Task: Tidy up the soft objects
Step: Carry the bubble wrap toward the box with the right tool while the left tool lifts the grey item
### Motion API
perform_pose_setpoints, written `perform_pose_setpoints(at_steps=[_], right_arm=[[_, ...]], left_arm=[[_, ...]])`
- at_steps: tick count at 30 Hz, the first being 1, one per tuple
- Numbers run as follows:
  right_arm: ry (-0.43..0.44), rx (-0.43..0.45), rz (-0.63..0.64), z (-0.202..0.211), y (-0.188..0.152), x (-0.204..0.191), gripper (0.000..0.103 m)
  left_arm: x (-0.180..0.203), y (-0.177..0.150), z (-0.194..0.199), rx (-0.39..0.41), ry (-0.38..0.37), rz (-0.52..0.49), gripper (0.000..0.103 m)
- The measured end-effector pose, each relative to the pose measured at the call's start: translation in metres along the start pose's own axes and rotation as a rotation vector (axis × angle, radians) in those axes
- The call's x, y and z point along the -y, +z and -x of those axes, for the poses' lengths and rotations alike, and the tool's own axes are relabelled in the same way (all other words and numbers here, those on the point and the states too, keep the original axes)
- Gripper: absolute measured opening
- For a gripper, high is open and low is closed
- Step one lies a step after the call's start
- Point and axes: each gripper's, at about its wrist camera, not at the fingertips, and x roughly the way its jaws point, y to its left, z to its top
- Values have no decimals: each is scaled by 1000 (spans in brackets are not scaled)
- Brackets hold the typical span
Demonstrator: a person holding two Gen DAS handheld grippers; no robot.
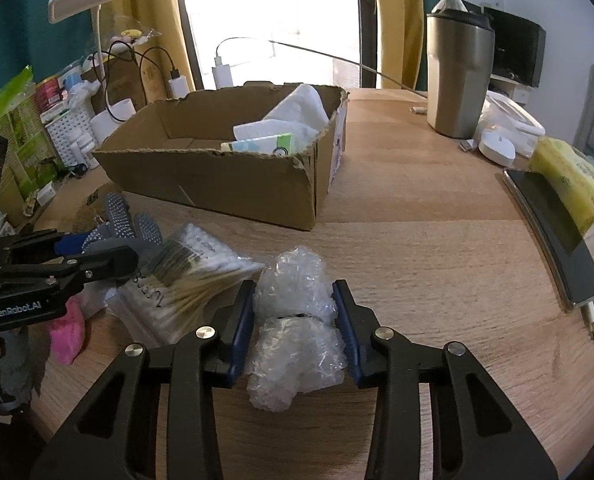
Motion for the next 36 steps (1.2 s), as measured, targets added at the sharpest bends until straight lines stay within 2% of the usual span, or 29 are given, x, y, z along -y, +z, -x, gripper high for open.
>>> perform_pose_setpoints(at_steps=[13,36], right_arm=[[-14,56,26,19,16,-11,40],[11,140,90,31,65,-34,40]], left_arm=[[-7,9,35,93,-32,16,45],[-34,39,81,230,8,25,45]])
